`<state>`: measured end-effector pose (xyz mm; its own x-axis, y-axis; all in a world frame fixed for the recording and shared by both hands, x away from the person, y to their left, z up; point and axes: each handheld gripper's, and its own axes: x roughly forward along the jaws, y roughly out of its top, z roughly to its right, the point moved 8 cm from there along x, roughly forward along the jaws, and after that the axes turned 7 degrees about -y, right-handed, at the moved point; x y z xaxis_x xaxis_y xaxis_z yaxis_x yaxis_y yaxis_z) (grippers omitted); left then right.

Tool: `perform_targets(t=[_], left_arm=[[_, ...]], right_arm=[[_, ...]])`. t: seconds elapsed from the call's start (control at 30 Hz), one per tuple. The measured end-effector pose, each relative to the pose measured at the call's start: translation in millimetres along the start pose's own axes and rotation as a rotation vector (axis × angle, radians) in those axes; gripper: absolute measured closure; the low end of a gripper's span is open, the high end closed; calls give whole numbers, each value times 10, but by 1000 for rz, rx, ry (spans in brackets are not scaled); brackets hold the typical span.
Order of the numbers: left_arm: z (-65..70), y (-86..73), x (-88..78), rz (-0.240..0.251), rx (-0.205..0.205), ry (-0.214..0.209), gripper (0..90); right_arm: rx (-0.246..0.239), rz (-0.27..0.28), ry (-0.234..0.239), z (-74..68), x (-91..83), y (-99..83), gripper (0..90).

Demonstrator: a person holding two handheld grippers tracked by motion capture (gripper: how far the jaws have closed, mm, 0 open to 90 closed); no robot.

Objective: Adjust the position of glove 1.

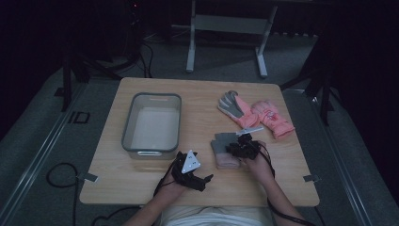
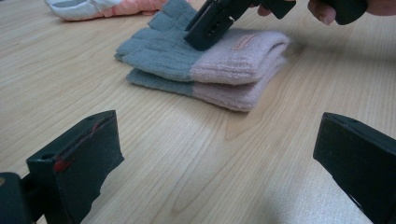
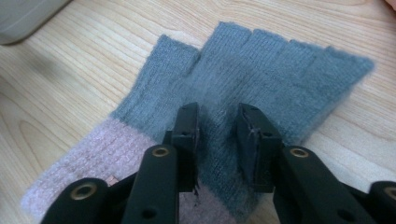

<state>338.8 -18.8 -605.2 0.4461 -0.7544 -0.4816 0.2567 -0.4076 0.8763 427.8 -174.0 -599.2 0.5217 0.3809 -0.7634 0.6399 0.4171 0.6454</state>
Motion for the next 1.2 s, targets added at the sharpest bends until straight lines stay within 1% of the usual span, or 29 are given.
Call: perform_targets(t=[0.07,0.1,0.13,0.17,0.2,0.23,0.3,0.33,0.4,0.43,0.47,0.5,0.53,0.57,0.6,0.63,0.67,0.7,0.77,0.8,0.83,0.87,0.9,0.93,1.0,1.07,1.1,1.17,1.2], left_arm=[[1,-1,11,-8,9,17,3],[6,3,10,-4,16,24,3],[6,3,10,-4,16,24,4],[12,13,5,11,28,25,4],[12,13,5,11,28,25,3],[24,40,15,28,52,17,4],[33,90,31,46,94,11,19],[46,123,44,46,104,1,28],[84,218,66,45,122,-21,31],[100,252,72,45,121,-34,48],[119,292,85,37,108,-54,67],[134,320,111,9,95,-73,94],[143,347,143,-17,97,-82,106],[153,374,177,-39,113,-87,111],[154,408,218,-65,149,-67,118],[175,439,252,-78,185,-81,124],[190,463,270,-82,212,-100,134],[199,515,313,-77,236,-101,130],[206,565,378,-92,267,-119,130],[203,582,416,-105,292,-122,126],[204,590,454,-118,307,-136,125],[198,585,498,-140,315,-147,126],[184,574,544,-156,334,-149,127],[181,571,561,-153,343,-154,142],[150,543,608,-174,356,-153,164],[119,510,642,-195,366,-157,206],[119,488,657,-209,366,-177,223],[119,446,682,-235,394,-179,274],[127,427,691,-244,394,-188,288]], right_arm=[[-9,0,-6,-1,-3,2,662],[-9,2,-8,3,-10,8,651],[-7,5,-9,1,-31,18,637],[-7,5,-9,1,-31,18,637],[-7,5,-9,1,-31,18,637],[-17,37,-13,9,-137,70,626],[-21,53,-18,36,-205,105,625],[-24,59,-19,59,-239,124,625],[-12,71,-23,114,-297,161,627],[-7,77,-28,151,-326,183,627],[-3,81,-31,172,-340,194,627],[3,86,-33,197,-356,211,628],[5,89,-35,223,-370,225,628],[13,94,-37,245,-382,241,629],[14,97,-38,271,-389,256,633],[22,96,-42,297,-395,274,635],[25,99,-46,320,-396,291,636],[32,98,-46,336,-393,304,638],[46,97,-47,385,-371,343,643],[58,96,-48,405,-357,364,649],[66,93,-45,422,-337,383,649],[71,91,-49,439,-313,401,652],[75,88,-53,454,-286,414,653],[86,80,-53,463,-249,421,652],[103,65,-56,484,-187,417,639],[121,51,-58,505,-118,400,598],[130,39,-55,511,-82,386,573],[133,20,-56,517,-4,356,523],[137,7,-47,512,34,338,500]])
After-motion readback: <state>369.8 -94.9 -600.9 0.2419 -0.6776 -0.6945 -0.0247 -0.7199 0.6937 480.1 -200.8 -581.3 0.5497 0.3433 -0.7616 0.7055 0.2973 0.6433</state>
